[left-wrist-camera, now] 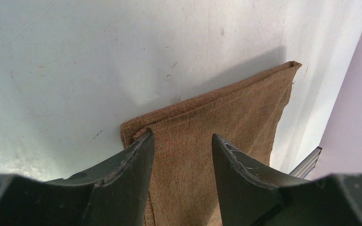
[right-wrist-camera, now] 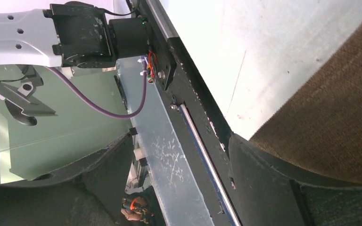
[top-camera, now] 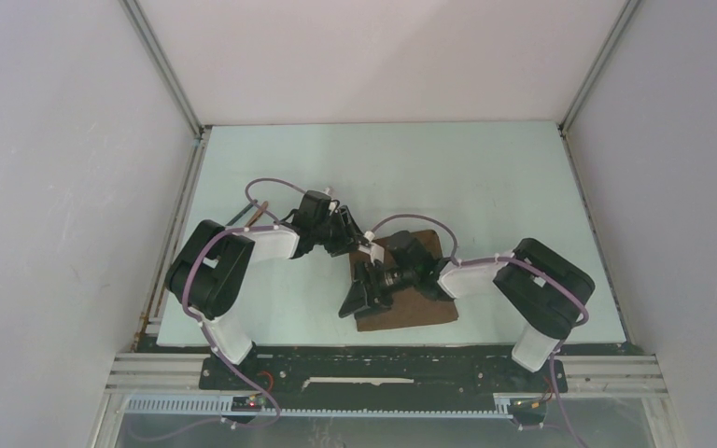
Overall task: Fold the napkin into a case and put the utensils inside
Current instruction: Smooth out the upper triangle-folded napkin at the center of the board.
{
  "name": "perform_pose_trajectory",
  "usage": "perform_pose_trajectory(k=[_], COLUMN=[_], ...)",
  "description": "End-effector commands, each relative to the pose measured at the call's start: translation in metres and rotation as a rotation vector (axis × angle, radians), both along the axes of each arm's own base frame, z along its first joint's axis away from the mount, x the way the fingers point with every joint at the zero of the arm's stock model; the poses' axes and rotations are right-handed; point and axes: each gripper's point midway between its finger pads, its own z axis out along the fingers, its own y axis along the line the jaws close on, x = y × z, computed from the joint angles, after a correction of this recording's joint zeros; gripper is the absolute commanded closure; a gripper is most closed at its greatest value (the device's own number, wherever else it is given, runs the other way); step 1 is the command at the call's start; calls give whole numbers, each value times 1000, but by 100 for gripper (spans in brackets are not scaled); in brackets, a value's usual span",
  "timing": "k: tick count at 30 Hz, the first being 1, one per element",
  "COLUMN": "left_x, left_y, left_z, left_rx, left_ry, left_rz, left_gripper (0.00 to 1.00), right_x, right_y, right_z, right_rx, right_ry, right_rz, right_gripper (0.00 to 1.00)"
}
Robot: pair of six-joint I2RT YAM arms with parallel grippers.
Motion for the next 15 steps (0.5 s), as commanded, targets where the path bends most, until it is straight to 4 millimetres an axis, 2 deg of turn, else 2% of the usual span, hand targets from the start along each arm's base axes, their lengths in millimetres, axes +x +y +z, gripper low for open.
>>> perform_pose_trajectory(k=[1,6,9,12,15], left_x=[-11,-12,-12,-12,-12], left_y=[12,12,12,12,12], left_z=[-22,-24,-25,-26,-26], left_rx=[68,77,77,77,76], left_ry=[60,66,69,71,73], left_rz=[9,10,10,10,9], left_gripper=[43,43,43,43,43], right_x=[0,-12,-19,-23,-21], right_y=[12,10,7,3,0], right_z=[4,-26,-36,-34,-13], right_rx=[34,-27,-51,-63,-43], right_ry=[-24,10,20,15,-41], right_rz=[44,76,89,98,95], right_gripper=[18,19,19,20,19])
